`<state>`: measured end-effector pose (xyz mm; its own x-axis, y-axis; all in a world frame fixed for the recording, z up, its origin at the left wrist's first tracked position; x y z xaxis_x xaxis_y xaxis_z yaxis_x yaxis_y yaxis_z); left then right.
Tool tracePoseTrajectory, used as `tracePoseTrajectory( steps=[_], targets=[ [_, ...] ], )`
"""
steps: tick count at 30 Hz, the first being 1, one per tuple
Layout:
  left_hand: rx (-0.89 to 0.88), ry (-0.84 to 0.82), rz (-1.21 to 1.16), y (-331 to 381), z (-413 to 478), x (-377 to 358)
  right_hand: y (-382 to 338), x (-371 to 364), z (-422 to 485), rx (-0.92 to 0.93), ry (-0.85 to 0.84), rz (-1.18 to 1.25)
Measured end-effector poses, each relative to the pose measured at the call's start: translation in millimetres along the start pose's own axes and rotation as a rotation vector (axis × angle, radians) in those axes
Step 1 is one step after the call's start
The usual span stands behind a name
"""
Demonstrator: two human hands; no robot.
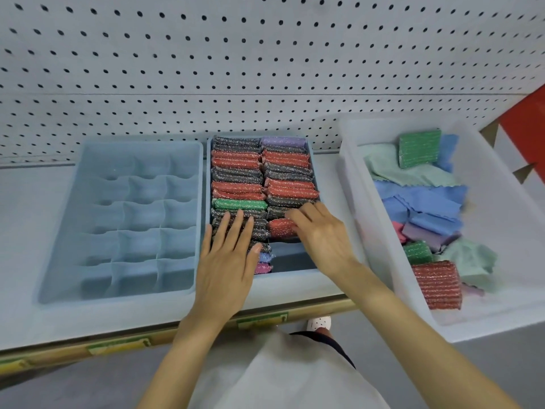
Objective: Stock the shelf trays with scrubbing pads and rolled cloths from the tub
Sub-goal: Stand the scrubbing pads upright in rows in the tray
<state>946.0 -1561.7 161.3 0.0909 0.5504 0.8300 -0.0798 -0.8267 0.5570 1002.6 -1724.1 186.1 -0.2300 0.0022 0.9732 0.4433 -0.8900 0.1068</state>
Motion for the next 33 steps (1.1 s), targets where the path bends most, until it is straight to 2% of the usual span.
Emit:
tracePoseTrajectory(
  steps=[4, 7, 10, 12, 13, 15, 17, 19, 20, 23, 26, 30, 33],
  targets=[
    [0.015, 0.057, -0.105, 1, 2, 4, 0, -2, 3, -0.02, -0.07, 0.055],
    [0.06, 0.122, -0.125, 9, 4, 13, 2, 17, 0, -0.045, -0.116, 0.2],
    [0.058, 0.166, -0.175, 32, 12, 20, 35, 60, -11, -0.184, -0.033, 0.443],
    [0.048, 0.13, -0.356, 59, 20, 19, 73, 89, -24, -0.258, 0.056, 0.498],
    [0.048, 0.097, -0.458, 76, 24, 16, 97, 97, -33, -0.304, 0.045, 0.512],
    [0.044, 0.036, -0.632, 111, 32, 6, 143, 97, -56, -0.394, -0.111, 0.551],
    [0.016, 0.002, -0.76, 147, 36, -6, 176, 79, -81, -0.423, -0.384, 0.596],
    [-0.006, -0.039, -0.849, 177, 35, -23, 185, 55, -100, -0.338, -0.66, 0.612],
    [0.0, -0.061, -0.884, 188, 34, -32, 184, 45, -105, -0.243, -0.742, 0.538],
    [0.061, -0.098, -0.913, 210, 32, -55, 177, 15, -111, 0.015, -0.86, 0.188],
    [0.104, -0.068, -0.847, 217, 30, -65, 172, 14, -108, 0.122, -0.846, 0.049],
    [0.174, 0.057, -0.886, 222, 27, -68, 168, 27, -115, 0.28, -0.776, 0.073],
    [0.205, 0.12, -0.864, 229, 27, -69, 171, 35, -126, 0.283, -0.686, 0.192]
  ],
)
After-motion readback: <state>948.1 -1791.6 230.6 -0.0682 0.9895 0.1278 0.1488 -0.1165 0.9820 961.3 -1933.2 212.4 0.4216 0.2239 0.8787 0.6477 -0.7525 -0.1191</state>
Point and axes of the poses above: each hand's wrist, its own z-axis towards the middle knuckle, its own x-axis out of the back of the hand, y = z × x, the point moved 5 cm from there along z, towards the middle knuckle, and after that the axes turned 13 degrees about -z, right-handed, at the moved point
